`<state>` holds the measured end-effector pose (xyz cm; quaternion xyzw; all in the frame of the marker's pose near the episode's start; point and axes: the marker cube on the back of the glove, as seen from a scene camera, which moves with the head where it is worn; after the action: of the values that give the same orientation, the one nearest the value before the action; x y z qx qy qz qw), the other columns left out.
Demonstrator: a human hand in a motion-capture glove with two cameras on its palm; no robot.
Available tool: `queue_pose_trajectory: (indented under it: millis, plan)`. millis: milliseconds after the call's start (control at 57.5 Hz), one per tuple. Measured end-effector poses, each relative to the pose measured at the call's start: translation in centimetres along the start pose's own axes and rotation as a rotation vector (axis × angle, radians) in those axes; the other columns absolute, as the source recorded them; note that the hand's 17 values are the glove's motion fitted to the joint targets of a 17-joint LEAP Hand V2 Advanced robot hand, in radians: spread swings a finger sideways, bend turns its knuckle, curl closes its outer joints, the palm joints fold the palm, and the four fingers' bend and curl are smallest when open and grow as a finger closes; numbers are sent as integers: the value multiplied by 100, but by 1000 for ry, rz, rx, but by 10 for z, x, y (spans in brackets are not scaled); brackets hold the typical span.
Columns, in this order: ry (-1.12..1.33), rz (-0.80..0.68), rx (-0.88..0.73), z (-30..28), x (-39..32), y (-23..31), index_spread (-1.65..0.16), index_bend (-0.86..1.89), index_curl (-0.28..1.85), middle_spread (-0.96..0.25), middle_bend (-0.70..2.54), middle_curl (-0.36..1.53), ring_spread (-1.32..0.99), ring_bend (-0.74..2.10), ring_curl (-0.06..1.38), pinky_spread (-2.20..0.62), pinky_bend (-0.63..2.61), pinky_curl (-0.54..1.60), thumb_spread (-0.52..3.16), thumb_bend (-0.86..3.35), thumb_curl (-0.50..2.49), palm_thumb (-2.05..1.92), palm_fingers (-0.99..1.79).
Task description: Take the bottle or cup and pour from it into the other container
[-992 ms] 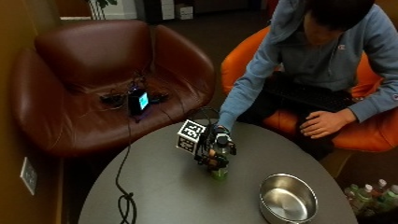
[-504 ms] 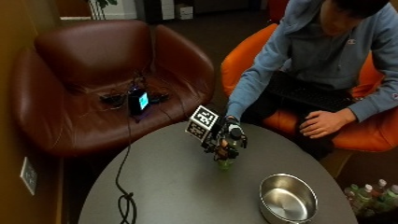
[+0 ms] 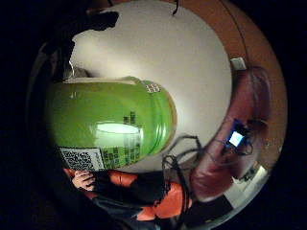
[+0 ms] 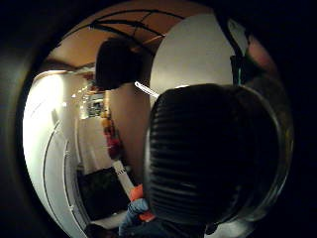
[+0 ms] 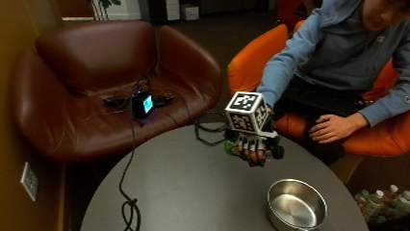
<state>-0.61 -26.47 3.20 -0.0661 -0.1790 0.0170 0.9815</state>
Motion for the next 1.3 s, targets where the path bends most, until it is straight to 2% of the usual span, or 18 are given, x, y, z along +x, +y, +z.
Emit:
queue_pose_trajectory:
  millis: [157, 331, 435, 818, 1305]
  plan:
    - [430, 30, 87, -8, -49, -30, -28, 15, 41, -14, 39, 51, -24, 39, 47, -32, 21, 37, 5, -3, 73, 110, 114]
    - [1090, 4, 134, 18, -87, -23, -28, 15, 41, -14, 39, 51, -24, 39, 47, -32, 21, 37, 4, -3, 74, 109, 115]
    - [1333, -28, 145, 30, -108, -25, -28, 14, 41, -14, 39, 51, -25, 39, 48, -32, 23, 38, 4, -4, 74, 108, 116]
    - [1364, -48, 86, 53, -122, -31, -29, 15, 41, -15, 40, 52, -27, 40, 48, -32, 25, 38, 5, -4, 74, 105, 118]
    - [1266, -93, 77, 60, -114, -4, -29, 15, 42, -16, 40, 51, -27, 40, 47, -33, 26, 37, 6, -4, 74, 104, 117]
